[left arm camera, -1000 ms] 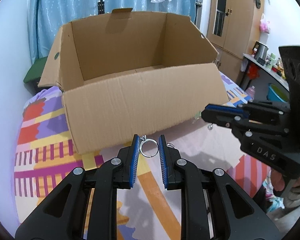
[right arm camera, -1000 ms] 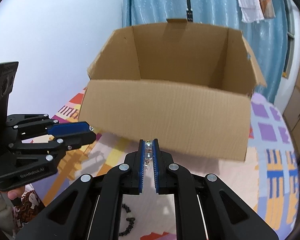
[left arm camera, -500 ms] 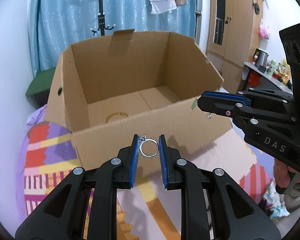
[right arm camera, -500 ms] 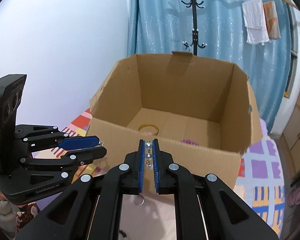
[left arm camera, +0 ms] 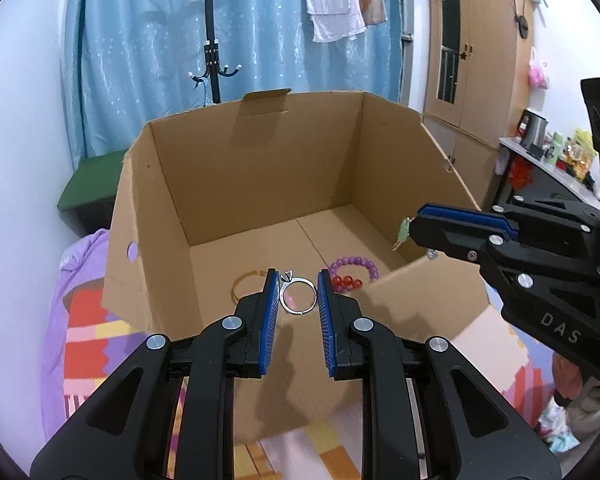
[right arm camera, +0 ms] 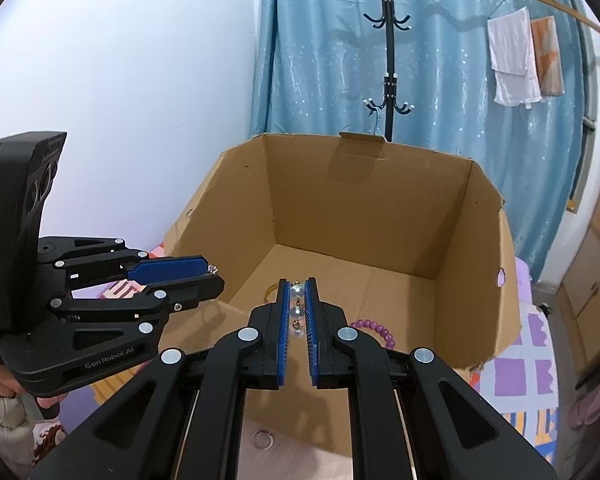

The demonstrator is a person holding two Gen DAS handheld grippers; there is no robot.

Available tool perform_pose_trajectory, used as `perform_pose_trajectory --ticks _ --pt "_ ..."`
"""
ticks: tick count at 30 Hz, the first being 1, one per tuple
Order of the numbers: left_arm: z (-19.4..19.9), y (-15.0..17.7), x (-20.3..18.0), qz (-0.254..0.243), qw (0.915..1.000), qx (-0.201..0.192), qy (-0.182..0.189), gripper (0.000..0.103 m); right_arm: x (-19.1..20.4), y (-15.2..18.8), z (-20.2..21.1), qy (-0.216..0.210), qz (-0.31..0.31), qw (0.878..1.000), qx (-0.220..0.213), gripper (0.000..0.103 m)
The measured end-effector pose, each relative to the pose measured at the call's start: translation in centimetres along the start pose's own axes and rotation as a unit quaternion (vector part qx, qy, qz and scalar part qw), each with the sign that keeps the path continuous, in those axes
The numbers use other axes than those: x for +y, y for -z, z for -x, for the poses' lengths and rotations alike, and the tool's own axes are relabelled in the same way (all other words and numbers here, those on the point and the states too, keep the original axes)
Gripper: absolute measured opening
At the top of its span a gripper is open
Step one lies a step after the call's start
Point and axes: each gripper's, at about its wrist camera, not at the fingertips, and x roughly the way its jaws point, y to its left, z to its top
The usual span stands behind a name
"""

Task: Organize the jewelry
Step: 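Carry the ring and keychain into the box and open both tools, then withdraw both open tools from the box toward the black bracelet and ring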

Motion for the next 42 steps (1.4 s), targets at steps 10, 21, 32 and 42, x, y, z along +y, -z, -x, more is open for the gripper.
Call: perform_pose_trajectory --ticks 10,21,32,42 --pt "-4.3 -1.3 1.8 0.014 0.9995 0.025 -0.007 0.019 -1.7 -0.2 -3.6 0.019 -0.023 0.999 0.019 0.008" --pt "-6.6 -0.9 2.4 0.014 0.9991 0.038 -0.015 0.020 -2.6 0.0 -5.5 0.017 -0.034 0.999 0.031 0.008" --pt "-5.5 -1.4 2.6 0.018 0.9993 0.016 -0.029 0.083 -2.9 0.1 -4.6 0.014 -0.046 0.999 0.019 0.038" --pt "-3.2 -1.0 1.5 0.008 0.9996 0.012 -0.022 0.081 -2.4 0.1 -2.6 0.019 -0.039 0.999 0.014 0.038"
